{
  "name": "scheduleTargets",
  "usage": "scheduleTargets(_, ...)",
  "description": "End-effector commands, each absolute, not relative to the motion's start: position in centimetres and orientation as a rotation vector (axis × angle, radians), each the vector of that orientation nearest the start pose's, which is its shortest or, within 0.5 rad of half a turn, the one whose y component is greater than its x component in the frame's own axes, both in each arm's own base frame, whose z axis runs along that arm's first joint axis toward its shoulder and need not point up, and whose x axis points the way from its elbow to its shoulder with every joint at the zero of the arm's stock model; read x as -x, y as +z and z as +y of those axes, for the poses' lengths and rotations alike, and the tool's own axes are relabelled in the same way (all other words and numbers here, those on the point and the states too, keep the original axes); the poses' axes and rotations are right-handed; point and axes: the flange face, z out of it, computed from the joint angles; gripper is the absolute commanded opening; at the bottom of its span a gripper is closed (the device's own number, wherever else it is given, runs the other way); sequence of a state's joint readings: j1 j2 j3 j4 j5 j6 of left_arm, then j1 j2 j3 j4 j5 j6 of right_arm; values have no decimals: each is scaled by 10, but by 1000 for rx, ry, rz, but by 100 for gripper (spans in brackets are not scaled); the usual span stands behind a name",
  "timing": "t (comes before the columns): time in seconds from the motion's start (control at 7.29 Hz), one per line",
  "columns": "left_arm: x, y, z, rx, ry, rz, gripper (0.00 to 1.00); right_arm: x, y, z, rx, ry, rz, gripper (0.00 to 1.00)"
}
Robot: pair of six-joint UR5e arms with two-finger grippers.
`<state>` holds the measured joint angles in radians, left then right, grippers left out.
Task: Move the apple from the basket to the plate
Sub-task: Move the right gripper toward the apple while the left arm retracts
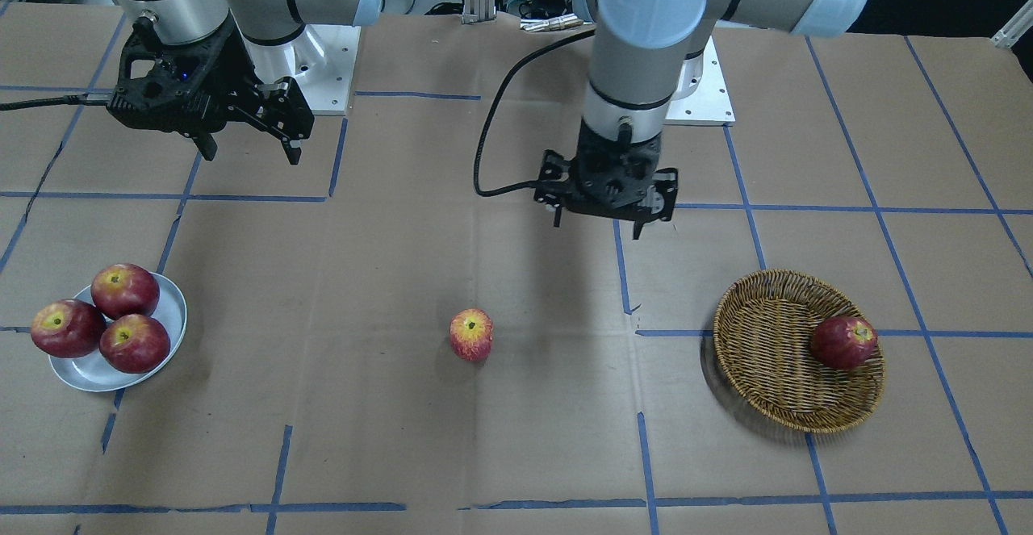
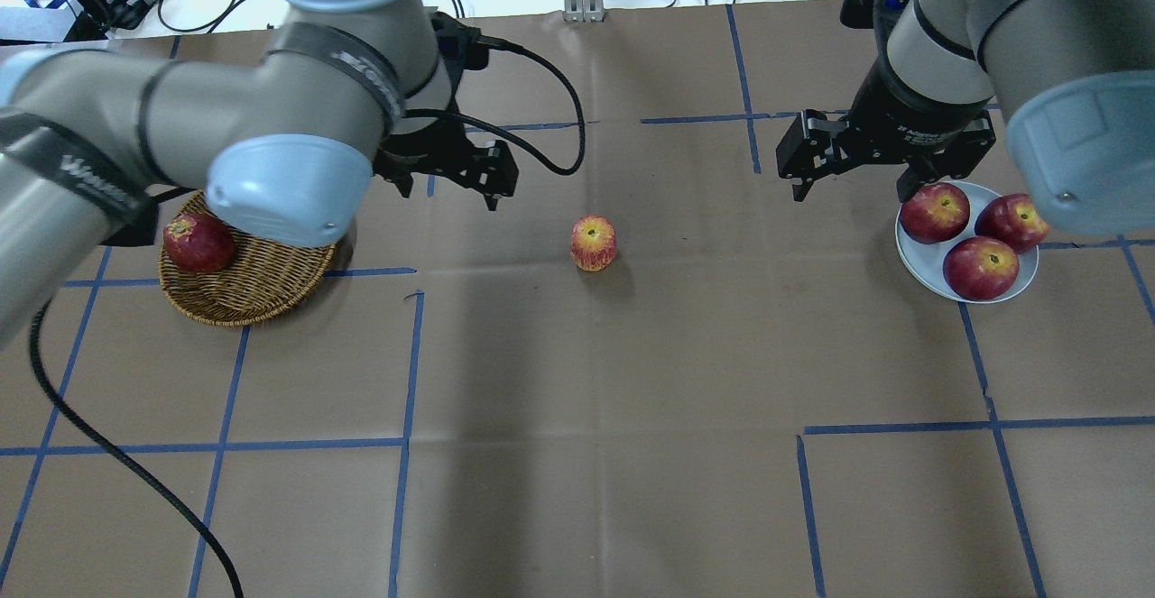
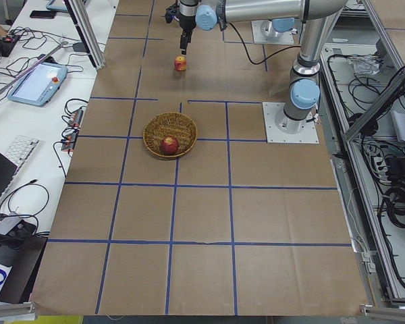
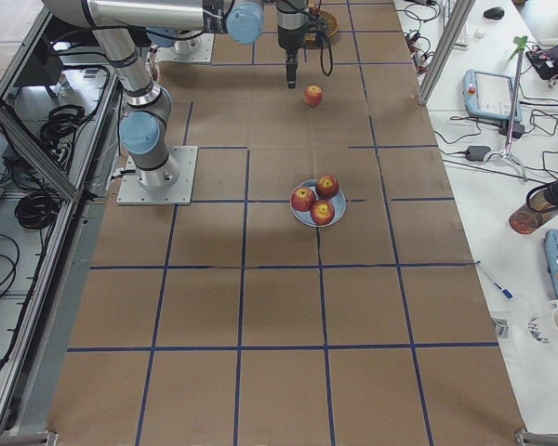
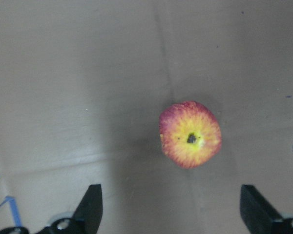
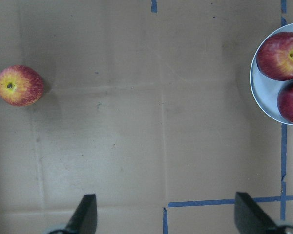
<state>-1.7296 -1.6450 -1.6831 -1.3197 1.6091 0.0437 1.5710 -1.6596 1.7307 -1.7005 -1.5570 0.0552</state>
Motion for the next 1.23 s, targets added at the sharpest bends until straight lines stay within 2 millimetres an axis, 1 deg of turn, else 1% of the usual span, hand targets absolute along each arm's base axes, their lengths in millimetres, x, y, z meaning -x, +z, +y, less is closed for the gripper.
scheduleTargets(0.0, 151, 478, -445, -304, -14, 3086, 99, -135, 458, -465, -86, -76, 3126, 100)
scheduleTargets(0.14, 146, 486, -427, -294, 76, 3094, 99, -140, 450, -474, -93, -62, 3124, 100)
scheduleTargets(0.27, 144, 485, -429, -289, 82, 3093, 99, -146, 447, -487, -182, -110, 3113, 100)
scheduleTargets(0.41, 136, 477, -433, -252, 118, 3096, 99, -173, 446, -495, -138, -119, 3115, 100)
scheduleTargets(0.55, 137, 500, -432, -246, 35, 3099, 99, -211, 442, -506, -164, -109, 3110, 100)
scheduleTargets(0.69, 133, 487, -434, -235, 79, 3103, 99, -250, 428, -522, -167, -92, 3113, 100)
scheduleTargets(0.82, 135, 484, -432, -242, 87, 3101, 99, -288, 404, -535, -188, -130, 3104, 100)
scheduleTargets(0.96, 133, 484, -432, -233, 87, 3103, 99, -320, 374, -543, -195, -162, 3091, 100)
scheduleTargets(1.1, 133, 477, -436, -233, 110, 3102, 99, -342, 347, -548, -209, -175, 3083, 100)
